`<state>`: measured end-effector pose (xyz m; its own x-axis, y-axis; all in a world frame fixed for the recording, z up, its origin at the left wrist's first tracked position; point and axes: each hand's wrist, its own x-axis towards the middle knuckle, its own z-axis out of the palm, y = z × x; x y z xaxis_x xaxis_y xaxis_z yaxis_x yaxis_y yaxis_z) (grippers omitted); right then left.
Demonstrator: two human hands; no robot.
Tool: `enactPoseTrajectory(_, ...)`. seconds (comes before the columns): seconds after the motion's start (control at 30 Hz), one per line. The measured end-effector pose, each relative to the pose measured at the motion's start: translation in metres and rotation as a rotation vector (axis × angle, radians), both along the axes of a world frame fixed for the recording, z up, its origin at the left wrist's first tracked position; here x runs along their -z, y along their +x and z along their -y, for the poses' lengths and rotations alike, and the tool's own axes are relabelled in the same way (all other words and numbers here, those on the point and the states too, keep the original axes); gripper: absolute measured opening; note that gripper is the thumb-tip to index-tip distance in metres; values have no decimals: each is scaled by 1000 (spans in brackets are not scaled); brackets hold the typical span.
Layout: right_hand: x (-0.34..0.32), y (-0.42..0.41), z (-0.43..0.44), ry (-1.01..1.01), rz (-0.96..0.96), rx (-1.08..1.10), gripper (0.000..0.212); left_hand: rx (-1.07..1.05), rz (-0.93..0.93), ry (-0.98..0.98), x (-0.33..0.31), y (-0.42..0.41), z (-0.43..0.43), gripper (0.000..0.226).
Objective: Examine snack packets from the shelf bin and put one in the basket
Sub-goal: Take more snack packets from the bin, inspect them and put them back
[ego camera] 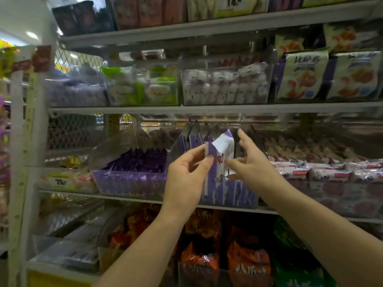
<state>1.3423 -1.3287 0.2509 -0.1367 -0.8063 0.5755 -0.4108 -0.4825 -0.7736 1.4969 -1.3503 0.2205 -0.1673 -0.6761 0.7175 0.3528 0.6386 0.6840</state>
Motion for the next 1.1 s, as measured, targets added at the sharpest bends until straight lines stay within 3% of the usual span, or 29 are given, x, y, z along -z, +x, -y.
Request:
enactPoseTrajectory(0.07, -4, -6, 0, 5, -135, -143, 82, -17, 53, -39, 1, -6, 0, 25)
enactPoseTrajectory(0.17, -16, -14, -4, 78, -377, -190, 70, -54, 115, -48, 2, -16, 6, 27)
enactPoseTrajectory(0.33, -30, -31, -7, -66, -702, 48, 34, 48, 182, -111, -7, -29, 20, 25)
enactPoseTrajectory(0.53, -46, -58, 3, -120, -721, 274, 23, 48, 294, -179, -19, -43, 49, 27)
enactPoseTrajectory(0.67, -60, -77, 16, -108, -741, 388, 26, -214, 402, -308, -39, -41, 89, 25)
enactPoseTrajectory(0.73, -67, -84, 25, -69, -768, 418, 27, -460, 535, -486, -53, -40, 114, 24)
enactPoseTrajectory(0.87, -77, -93, 47, -20, -757, 421, 28, -776, 1019, -791, -81, -45, 155, 34)
enactPoseTrajectory(1.0, -81, -99, 70, -5, -744, 395, 32, -894, 1472, -906, -102, -66, 183, 52)
enactPoseTrajectory(1.1, -84, -102, 86, 12, -749, 389, 33, -877, 1656, -892, -107, -80, 196, 68)
